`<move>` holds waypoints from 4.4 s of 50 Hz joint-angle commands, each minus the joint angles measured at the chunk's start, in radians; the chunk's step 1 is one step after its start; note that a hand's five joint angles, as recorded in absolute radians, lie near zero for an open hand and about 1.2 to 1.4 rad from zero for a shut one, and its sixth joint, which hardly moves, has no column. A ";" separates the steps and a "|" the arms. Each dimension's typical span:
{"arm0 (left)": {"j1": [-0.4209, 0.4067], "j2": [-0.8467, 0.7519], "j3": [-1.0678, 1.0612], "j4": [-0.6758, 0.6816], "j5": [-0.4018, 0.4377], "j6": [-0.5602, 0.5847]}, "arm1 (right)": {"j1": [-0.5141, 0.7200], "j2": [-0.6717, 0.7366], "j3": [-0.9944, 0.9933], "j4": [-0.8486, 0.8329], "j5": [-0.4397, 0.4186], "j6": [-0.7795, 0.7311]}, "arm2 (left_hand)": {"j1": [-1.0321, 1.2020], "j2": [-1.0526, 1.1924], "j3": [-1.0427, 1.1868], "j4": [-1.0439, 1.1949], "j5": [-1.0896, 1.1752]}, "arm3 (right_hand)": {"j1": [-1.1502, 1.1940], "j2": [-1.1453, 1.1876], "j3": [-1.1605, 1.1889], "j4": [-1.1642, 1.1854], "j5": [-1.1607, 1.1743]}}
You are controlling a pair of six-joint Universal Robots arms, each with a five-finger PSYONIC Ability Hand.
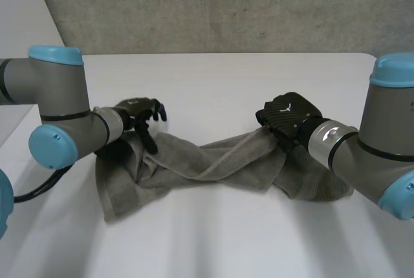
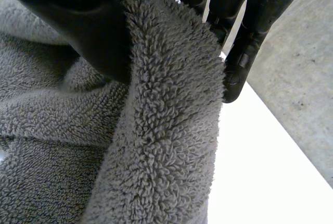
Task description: Fold the towel.
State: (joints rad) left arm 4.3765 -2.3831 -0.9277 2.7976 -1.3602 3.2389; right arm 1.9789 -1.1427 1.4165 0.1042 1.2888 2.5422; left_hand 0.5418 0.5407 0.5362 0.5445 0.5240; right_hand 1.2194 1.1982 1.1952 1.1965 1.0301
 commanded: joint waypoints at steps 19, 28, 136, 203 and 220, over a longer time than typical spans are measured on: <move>-0.052 0.418 -0.433 0.183 -0.139 0.107 | 0.001 0.008 0.021 -0.012 0.003 0.000 | -0.129 -0.128 -0.123 -0.131 -0.285 | 0.008 0.029 0.032 0.030 0.022; -0.112 0.390 -0.574 0.342 -0.146 0.108 | 0.005 0.008 0.027 -0.014 0.001 -0.002 | -0.272 -0.271 -0.267 -0.275 -0.429 | 0.005 0.026 0.029 0.028 0.019; -0.029 0.344 -0.015 0.802 -0.094 0.102 | 0.005 -0.104 -0.101 -0.963 0.161 0.016 | 0.854 0.856 0.860 0.852 0.698 | -0.022 -0.001 0.002 0.001 -0.007; 0.014 0.506 -1.108 0.910 0.036 0.582 | -0.183 0.035 -0.004 0.158 -0.072 0.113 | 0.854 0.856 0.860 0.852 0.698 | -0.574 -0.552 -0.549 -0.551 -0.559; 0.028 0.538 -1.109 0.899 0.030 0.309 | -0.213 0.023 0.160 -0.013 -0.075 0.188 | 0.415 0.416 0.420 0.412 0.258 | 0.160 0.181 0.185 0.183 0.175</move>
State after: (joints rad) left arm 4.3998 -1.8537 -2.0391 3.6958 -1.3255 3.6318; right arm 1.7759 -1.1034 1.4895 0.2174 1.2101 2.6788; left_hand 1.1178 1.1203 1.1274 1.1166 1.1207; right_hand 1.3149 1.2859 1.3098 1.3126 1.1486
